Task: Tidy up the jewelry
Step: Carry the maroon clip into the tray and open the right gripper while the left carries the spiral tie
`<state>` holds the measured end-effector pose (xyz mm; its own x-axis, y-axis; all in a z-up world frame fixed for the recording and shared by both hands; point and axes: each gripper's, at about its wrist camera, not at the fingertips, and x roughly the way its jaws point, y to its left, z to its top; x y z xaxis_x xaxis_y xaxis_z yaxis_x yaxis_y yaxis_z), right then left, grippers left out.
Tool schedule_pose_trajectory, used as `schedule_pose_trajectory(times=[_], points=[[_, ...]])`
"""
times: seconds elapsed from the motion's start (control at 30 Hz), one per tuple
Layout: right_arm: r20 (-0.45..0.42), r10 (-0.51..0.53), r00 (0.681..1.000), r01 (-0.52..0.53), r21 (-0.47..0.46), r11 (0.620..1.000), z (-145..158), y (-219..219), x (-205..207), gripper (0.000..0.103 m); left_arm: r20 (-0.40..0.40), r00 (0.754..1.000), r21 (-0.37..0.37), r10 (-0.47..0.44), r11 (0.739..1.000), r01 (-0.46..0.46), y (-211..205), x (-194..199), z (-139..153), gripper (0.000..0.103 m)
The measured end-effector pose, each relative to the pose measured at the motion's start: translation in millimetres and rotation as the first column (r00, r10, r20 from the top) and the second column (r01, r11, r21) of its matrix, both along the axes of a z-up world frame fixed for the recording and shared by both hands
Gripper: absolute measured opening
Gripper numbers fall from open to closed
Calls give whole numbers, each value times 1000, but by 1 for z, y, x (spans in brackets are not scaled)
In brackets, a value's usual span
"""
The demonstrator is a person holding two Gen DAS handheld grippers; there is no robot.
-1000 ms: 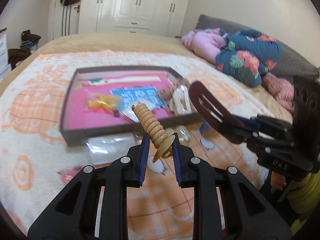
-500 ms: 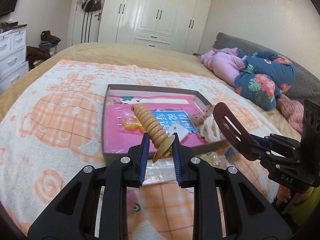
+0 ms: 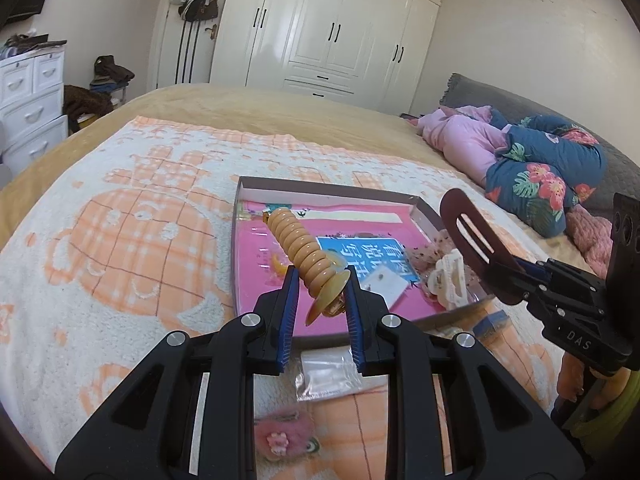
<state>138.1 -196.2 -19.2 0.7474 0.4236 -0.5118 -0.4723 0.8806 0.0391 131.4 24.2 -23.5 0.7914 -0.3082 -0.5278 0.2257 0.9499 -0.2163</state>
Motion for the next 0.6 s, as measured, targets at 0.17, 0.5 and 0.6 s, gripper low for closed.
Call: schedule_pose_trajectory(times=[0.17, 0.5, 0.6], points=[[21, -17, 1000, 17, 8, 1000, 8, 0, 15, 24, 8, 1000, -4, 5, 1000, -5, 2, 11, 5, 15], [21, -56, 998, 56, -4, 998, 8, -1, 42, 24, -6, 1000, -7, -1, 1000, 1, -1, 33, 4, 15], [4, -74, 997, 74, -12, 997, 2, -1, 50, 24, -18, 1000, 0, -3, 1000, 3, -3, 40, 0, 15]])
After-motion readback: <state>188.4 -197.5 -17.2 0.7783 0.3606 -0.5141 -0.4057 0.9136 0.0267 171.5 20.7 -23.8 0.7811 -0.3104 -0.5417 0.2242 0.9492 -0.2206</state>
